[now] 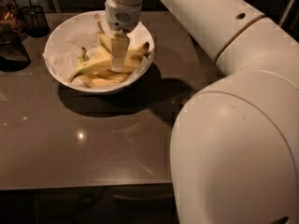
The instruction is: Pick banana from white bowl
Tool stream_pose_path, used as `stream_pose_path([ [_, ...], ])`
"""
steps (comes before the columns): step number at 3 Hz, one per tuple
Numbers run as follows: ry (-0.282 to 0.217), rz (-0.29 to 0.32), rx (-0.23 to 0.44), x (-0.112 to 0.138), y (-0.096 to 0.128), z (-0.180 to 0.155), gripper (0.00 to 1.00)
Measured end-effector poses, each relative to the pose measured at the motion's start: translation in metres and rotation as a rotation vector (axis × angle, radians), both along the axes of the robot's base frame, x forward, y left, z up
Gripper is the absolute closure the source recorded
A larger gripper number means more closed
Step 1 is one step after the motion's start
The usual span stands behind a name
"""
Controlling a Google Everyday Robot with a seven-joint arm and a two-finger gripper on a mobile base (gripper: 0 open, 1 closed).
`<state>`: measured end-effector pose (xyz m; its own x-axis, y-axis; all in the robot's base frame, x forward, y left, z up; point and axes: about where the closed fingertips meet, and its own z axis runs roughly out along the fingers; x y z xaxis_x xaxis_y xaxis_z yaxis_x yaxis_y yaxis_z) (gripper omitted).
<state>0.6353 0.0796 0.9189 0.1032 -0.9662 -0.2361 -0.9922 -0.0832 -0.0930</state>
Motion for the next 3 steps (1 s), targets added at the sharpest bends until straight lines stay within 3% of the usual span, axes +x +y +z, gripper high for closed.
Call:
stream_pose_path([
  [3, 0.056, -0.075, 0.028, -0.012, 0.029, -0.001, 0.34],
])
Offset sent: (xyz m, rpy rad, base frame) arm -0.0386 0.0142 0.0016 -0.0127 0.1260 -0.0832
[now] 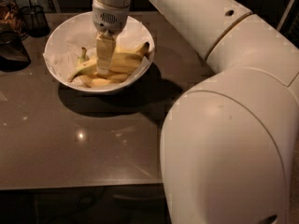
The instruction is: Pick banana from white bowl
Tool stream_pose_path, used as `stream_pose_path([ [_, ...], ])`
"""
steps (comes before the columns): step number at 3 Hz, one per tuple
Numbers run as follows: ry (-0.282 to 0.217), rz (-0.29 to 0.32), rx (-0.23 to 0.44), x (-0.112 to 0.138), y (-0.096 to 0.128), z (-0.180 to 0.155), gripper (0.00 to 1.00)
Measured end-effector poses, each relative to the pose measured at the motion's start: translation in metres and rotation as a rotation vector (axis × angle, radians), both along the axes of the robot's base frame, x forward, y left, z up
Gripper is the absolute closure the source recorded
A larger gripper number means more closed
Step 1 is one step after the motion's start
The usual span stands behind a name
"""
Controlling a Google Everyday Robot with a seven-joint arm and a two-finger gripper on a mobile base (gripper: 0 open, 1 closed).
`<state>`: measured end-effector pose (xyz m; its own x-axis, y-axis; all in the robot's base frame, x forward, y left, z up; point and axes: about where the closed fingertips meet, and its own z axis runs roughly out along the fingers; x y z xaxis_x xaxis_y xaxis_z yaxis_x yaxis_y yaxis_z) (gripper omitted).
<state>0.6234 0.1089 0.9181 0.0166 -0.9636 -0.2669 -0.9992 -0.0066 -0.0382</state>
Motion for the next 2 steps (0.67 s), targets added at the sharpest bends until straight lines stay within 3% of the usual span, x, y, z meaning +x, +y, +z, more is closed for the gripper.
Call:
stream_pose_path([
  [2, 0.043, -0.028, 0.0, 0.005, 0.012, -0.018, 0.35],
])
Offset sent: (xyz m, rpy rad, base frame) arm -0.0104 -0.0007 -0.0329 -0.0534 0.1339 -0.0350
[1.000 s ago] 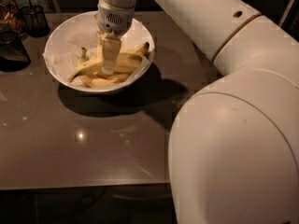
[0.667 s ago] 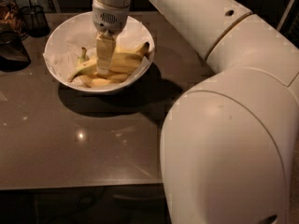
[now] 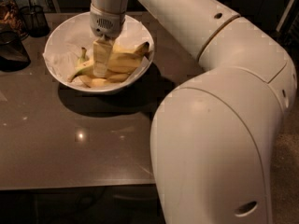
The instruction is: Pick banana from white bowl
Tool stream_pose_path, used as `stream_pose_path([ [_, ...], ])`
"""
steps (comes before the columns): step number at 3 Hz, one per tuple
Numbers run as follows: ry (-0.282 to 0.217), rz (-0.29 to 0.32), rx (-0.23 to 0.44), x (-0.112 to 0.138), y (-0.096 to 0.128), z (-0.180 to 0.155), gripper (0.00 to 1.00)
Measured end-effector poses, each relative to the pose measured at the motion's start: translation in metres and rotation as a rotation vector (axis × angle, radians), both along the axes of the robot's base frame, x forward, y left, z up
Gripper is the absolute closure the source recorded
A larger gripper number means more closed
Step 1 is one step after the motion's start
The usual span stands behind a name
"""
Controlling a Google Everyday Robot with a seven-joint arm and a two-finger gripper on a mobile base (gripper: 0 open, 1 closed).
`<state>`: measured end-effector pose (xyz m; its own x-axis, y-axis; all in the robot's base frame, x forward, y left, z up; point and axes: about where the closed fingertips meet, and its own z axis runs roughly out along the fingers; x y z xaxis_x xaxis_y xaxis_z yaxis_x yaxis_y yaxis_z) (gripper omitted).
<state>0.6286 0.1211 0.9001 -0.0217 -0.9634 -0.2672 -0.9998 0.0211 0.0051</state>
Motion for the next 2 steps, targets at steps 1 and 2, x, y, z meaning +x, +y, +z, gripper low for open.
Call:
stream_pose_path([
  [1, 0.006, -0.004, 0.002, -0.0009, 0.0002, 0.0009, 0.53],
  [2, 0.004, -0.02, -0.018, -0.0074, -0.0024, -0.0089, 0.76],
])
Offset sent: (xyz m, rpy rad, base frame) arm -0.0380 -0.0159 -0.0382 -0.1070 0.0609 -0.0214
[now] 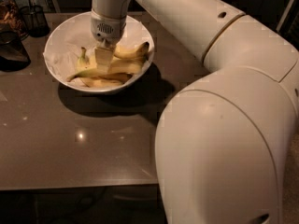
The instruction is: Pick banana from white bowl
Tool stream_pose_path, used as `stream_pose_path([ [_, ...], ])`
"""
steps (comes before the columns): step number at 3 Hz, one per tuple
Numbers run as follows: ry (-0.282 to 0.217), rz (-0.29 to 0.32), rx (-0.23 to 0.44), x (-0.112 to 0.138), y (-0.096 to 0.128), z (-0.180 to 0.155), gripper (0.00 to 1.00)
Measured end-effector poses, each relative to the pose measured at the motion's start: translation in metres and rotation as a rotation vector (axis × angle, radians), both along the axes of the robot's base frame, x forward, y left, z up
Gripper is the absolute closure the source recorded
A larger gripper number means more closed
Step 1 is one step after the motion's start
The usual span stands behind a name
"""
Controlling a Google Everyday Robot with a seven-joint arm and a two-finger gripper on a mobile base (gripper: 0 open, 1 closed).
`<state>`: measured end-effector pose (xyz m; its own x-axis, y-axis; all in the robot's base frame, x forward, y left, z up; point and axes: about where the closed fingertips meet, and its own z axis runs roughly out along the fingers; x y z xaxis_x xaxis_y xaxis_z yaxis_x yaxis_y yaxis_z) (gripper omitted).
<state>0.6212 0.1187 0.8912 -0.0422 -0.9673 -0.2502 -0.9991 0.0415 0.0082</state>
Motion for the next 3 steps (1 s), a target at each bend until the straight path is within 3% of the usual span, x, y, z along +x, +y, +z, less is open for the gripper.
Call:
stream_pose_path([
  [1, 0.0, 0.0, 0.0, 0.0, 0.0, 0.003, 0.99],
  [3, -0.029, -0.012, 0.019, -0.004, 0.002, 0.016, 1.0],
])
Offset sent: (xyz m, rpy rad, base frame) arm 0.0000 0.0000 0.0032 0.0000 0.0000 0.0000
